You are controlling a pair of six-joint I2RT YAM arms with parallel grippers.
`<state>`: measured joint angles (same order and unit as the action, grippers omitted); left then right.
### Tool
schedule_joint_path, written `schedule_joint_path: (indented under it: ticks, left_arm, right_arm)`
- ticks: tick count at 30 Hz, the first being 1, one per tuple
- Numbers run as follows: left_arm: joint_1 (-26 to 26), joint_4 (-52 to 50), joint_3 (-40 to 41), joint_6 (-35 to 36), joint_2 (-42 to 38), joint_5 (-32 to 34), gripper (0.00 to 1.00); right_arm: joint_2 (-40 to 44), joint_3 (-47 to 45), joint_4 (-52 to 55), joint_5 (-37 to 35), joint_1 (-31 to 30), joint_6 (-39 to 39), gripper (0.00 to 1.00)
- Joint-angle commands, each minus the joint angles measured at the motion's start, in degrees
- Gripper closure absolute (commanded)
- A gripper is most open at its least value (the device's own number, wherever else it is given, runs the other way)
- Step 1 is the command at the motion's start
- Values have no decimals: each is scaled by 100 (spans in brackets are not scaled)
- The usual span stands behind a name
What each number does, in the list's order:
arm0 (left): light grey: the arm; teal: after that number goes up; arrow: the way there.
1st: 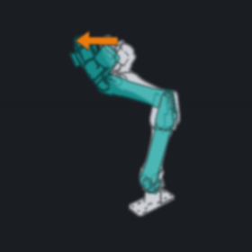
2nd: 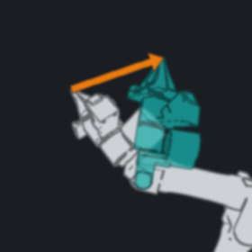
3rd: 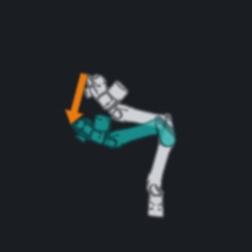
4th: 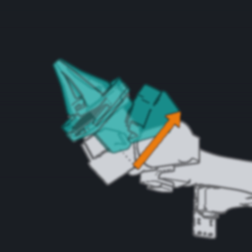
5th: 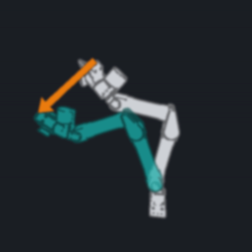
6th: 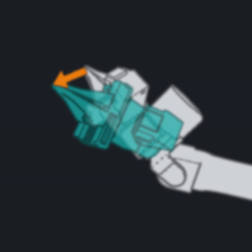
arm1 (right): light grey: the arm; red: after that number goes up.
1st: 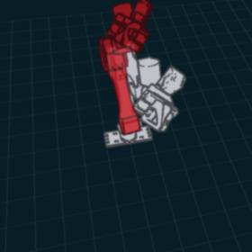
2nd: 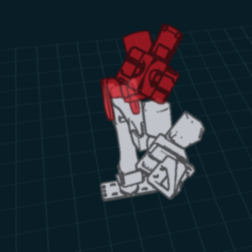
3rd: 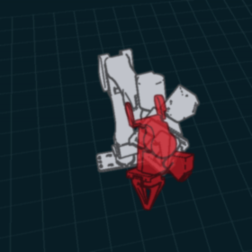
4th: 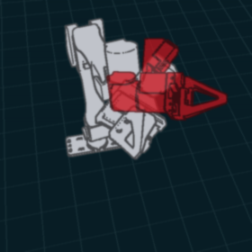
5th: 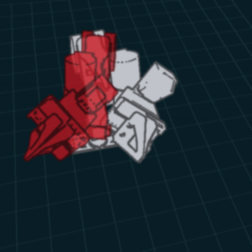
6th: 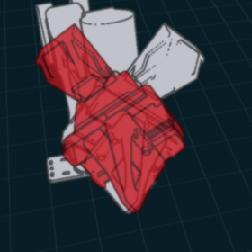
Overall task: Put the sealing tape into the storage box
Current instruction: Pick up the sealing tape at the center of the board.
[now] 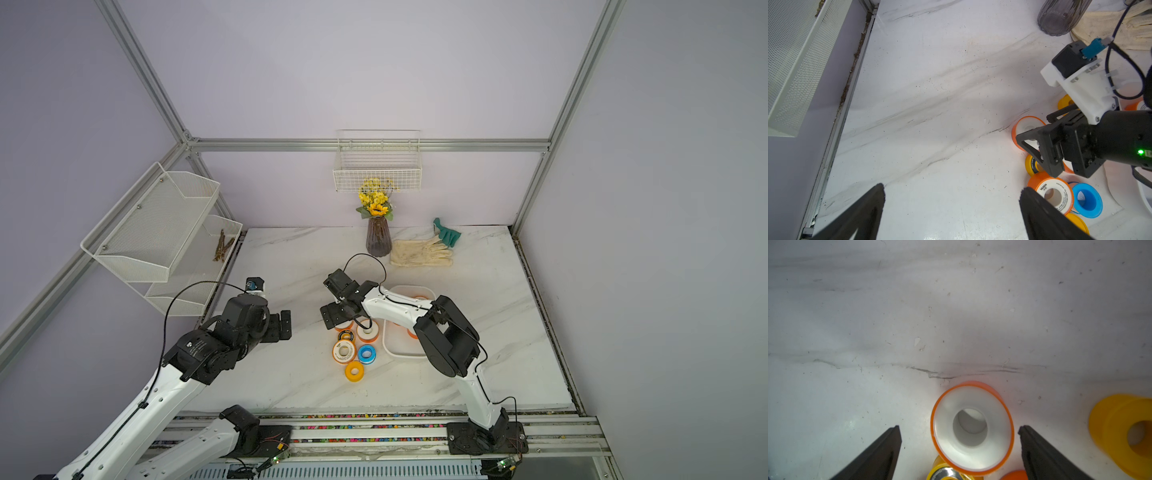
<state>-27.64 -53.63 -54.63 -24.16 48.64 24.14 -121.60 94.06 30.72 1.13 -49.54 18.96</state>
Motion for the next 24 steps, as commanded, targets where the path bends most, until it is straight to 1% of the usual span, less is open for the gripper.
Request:
schedule_joint_path:
  ticks: [1, 14, 21, 24]
  left_arm:
    - [64, 173, -21, 146, 10, -75, 0]
    - [73, 158, -4, 131, 67, -127, 0]
    - [69, 160, -12, 173, 200, -208, 0]
    - [75, 146, -14, 175, 210, -218, 0]
  right_arm:
    - [-99, 162, 171, -239, -69, -77, 5]
    - [-493, 344, 378, -835, -232, -5, 7]
    - [-663, 469, 422, -874, -258, -39, 11]
    - [-722, 528, 451, -885, -266, -42, 16]
